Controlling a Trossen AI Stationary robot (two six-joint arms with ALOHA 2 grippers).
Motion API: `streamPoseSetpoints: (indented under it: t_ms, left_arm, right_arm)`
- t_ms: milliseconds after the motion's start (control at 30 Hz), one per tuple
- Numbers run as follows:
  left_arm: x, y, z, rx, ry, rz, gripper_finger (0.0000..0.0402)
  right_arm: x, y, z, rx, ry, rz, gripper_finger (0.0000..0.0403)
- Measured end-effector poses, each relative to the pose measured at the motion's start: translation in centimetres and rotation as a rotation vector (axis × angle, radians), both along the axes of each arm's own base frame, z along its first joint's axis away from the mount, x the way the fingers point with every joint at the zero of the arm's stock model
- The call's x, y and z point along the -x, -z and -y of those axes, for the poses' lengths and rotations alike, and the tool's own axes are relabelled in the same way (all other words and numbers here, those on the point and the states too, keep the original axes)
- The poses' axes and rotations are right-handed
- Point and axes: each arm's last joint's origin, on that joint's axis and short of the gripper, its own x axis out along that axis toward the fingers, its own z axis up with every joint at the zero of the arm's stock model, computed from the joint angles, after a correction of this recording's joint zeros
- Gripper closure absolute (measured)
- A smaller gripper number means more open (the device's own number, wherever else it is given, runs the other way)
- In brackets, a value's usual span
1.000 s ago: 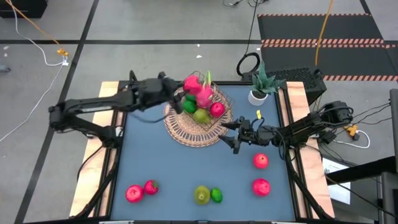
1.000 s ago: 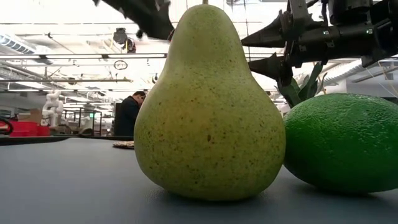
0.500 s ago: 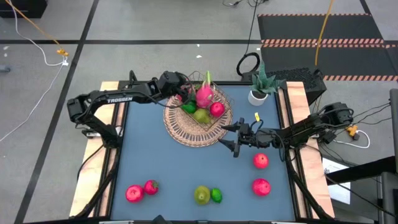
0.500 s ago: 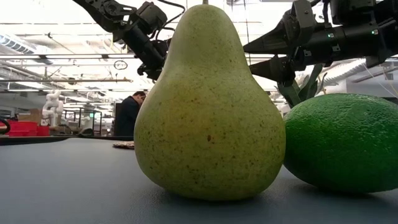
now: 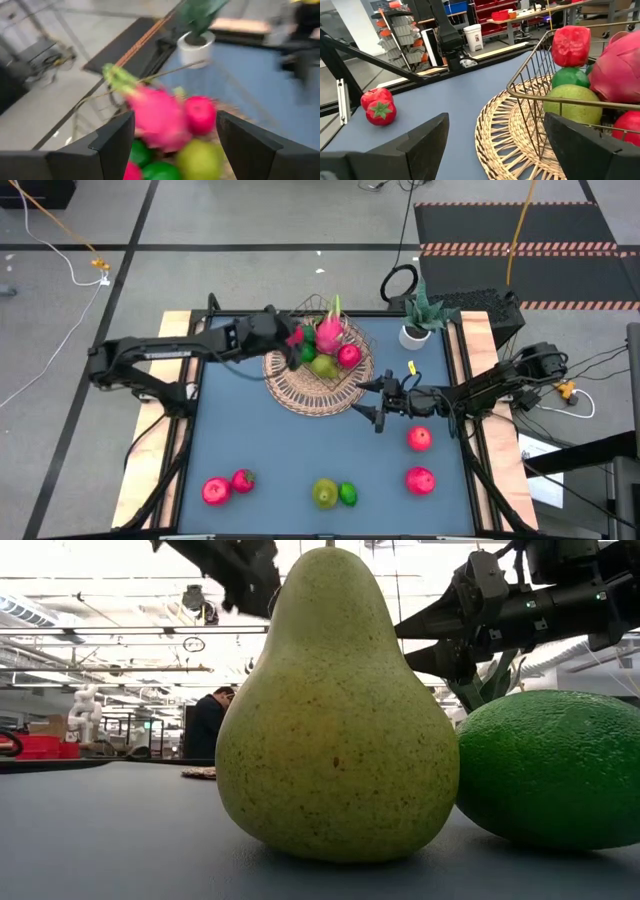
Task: Build produce basket
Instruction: Put the red tomato into the gold wire basket
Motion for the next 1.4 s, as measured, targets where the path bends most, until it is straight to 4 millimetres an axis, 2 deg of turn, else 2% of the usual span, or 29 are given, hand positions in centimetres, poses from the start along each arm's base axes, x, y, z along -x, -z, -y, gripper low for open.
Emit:
streamPoseSetpoints:
  t_ms: [100,200,333,567,700,800,900,1167,1300,1400]
  left_arm:
    - [1.0,-1.0,2.6,0.010,0.073,0.002,0.0124]
    - [2.0,-1.7,5.0,0.034,0.065,0.012,0.0124]
    - [3.8,-1.4,8.0,0.090,0.041,-0.062,0.0124]
    - [7.2,1.6,12.8,0.376,0.071,-0.380,0.0124]
    - [8.9,3.4,15.2,0.509,-0.010,-0.455,0.0124]
    - [9.0,3.7,17.0,0.657,-0.122,-0.344,0.0126]
    - [9.2,4.2,19.8,0.692,-0.051,-0.328,0.0146]
    - [10.4,7.5,26.1,0.820,-0.004,-0.493,0.0207]
    - [10.4,9.1,27.5,0.813,0.023,-0.589,0.0204]
    - [10.3,9.5,27.6,0.797,0.033,-0.622,0.0185]
  right_arm:
    - [0.0,-0.1,0.0,0.010,-0.001,0.004,0.0080]
    - [0.0,-0.2,0.0,0.026,-0.002,0.017,0.0080]
    - [0.0,-0.3,-0.1,0.029,-0.006,0.023,0.0080]
    - [0.1,-0.3,-0.6,0.001,-0.028,0.026,0.0080]
    - [0.1,-0.2,-1.1,-0.031,-0.046,0.030,0.0080]
    - [0.3,-0.2,-1.7,-0.065,-0.068,0.033,0.0080]
    - [0.5,-0.1,-2.5,-0.078,-0.103,0.025,0.0080]
    - [0.8,-0.1,-3.7,-0.060,-0.154,0.019,0.0080]
    - [0.7,-0.3,-3.7,-0.042,-0.155,0.037,0.0080]
    - [0.7,-0.4,-3.6,-0.035,-0.151,0.047,0.0080]
